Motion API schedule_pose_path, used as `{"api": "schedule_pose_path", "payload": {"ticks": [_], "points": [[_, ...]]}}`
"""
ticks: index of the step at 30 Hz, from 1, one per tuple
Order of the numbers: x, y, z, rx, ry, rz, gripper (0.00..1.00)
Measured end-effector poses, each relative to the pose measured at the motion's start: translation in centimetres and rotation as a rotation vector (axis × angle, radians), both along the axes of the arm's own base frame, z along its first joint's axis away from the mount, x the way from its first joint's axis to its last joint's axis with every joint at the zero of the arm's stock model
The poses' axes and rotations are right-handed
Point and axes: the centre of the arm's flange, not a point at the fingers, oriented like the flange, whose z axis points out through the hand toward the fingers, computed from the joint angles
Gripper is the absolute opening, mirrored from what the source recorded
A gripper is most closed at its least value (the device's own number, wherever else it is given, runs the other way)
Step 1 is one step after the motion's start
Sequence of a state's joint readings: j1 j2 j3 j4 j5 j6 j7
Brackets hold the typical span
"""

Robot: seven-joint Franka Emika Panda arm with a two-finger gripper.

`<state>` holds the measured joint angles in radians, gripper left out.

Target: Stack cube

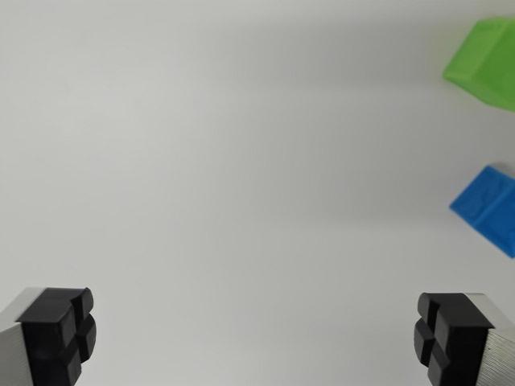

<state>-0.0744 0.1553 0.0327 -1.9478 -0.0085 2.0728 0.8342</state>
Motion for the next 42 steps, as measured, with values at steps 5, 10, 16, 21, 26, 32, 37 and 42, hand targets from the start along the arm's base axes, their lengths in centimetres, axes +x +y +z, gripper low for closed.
{"api": "schedule_pose_path", "payload": {"ticks": [5,10,16,21,26,32,37,42], "points": [[0.0,0.0,0.0,0.0,0.0,0.0,1.0],[0.0,0.0,0.0,0.0,0.0,0.0,1.0],[0.0,0.0,0.0,0.0,0.0,-0.001,1.0],[0.1,-0.3,-0.3,0.0,0.001,-0.007,1.0],[0.2,-0.7,-0.7,-0.001,0.002,-0.016,1.0],[0.3,-1.4,-1.4,-0.002,0.001,-0.033,1.0],[0.5,-2.2,-2.0,-0.003,-0.001,-0.051,1.0],[0.7,-3.0,-2.9,-0.003,-0.001,-0.071,1.0]]}}
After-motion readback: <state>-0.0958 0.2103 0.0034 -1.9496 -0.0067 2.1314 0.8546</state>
